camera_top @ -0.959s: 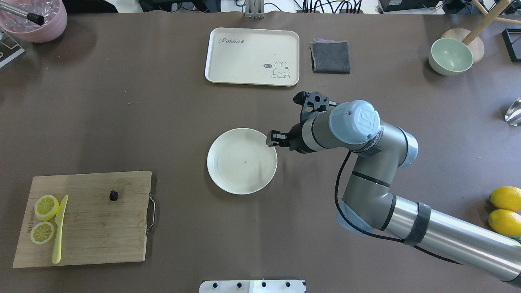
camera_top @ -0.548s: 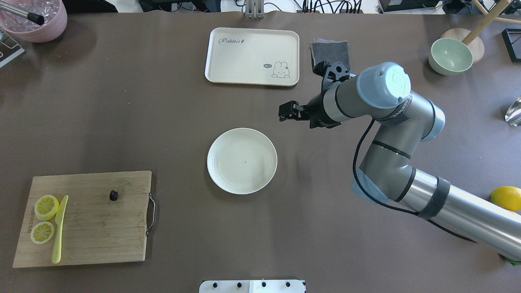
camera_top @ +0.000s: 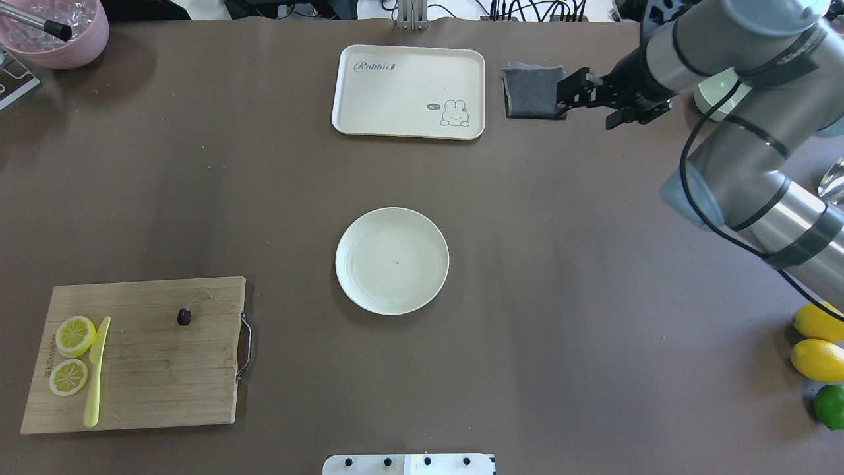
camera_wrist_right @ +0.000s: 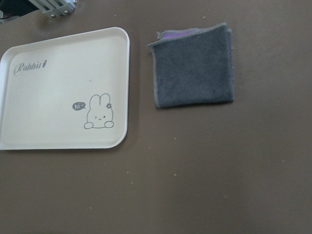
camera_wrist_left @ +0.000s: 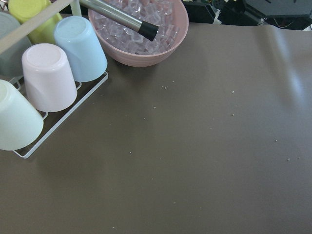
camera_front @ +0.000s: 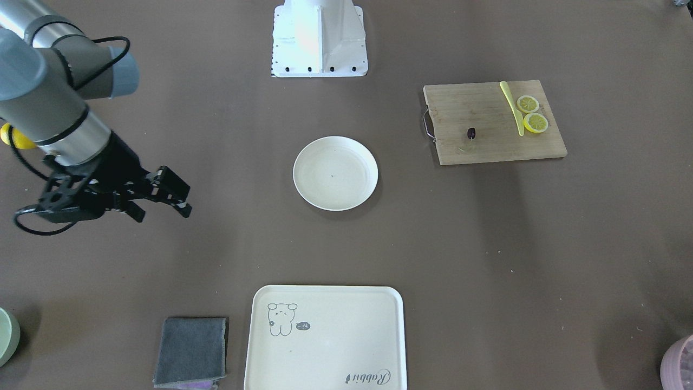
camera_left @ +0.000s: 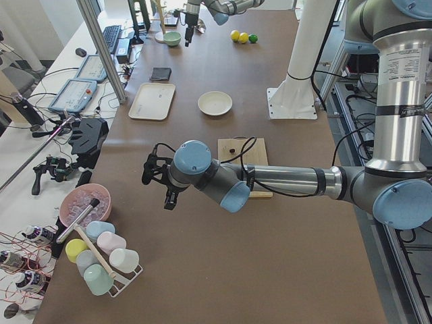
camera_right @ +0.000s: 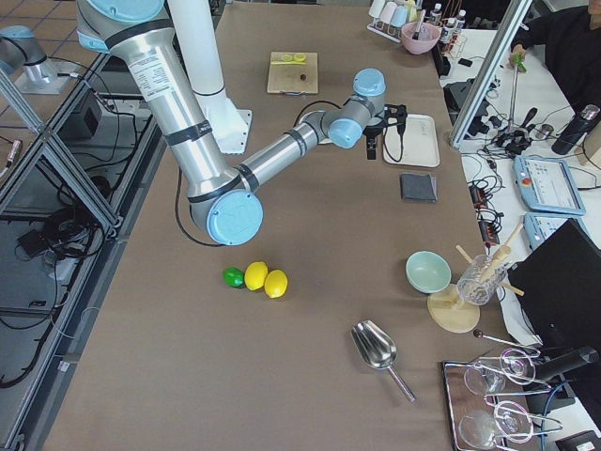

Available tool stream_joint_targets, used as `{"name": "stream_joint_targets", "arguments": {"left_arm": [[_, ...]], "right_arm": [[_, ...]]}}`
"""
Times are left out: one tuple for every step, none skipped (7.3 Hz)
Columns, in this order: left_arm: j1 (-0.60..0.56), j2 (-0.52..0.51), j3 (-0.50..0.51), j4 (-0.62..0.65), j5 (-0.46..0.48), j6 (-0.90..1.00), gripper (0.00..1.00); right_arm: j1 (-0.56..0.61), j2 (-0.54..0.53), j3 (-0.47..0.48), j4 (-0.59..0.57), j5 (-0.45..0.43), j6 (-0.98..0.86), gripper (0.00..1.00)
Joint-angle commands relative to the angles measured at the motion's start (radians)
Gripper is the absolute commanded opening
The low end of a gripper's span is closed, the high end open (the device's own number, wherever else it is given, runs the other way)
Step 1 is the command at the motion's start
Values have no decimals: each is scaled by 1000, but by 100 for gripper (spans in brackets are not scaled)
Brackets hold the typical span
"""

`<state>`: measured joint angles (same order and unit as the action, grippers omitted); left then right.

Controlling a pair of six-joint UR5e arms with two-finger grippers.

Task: Place red cherry on plate
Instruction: 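Release the plate and withdraw the right arm toward the green bowl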

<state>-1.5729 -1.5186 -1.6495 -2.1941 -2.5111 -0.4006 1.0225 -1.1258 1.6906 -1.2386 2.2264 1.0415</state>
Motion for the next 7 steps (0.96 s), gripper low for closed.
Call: {"name": "stream_joint_targets", "arguments": {"left_arm": [[110,50,-18,-187,14,-207,98],[222,133,-71,-373,202,-397,98],[344,161,-113,-386,353,-537,98],[446,158,-134,-386,465,-591,98],[552,164,-172,-385,560,-616,98],[629,187,-221,-381,621,-651,98],[705,186,-278,-304,670,-658,98]], "right_arm": [[166,-92,-5,-42,114,-232,99],[218,-139,-8,-41,133,-298,99],[272,-188,-8,-39,147,-355,99],[300,-237,-9,-41,174,-465,99],[315,-264,-2,-36,177,-477,99],[324,-290,4,-30,176,-480,99],[326,-296,4,-28,171,-483,99]]}}
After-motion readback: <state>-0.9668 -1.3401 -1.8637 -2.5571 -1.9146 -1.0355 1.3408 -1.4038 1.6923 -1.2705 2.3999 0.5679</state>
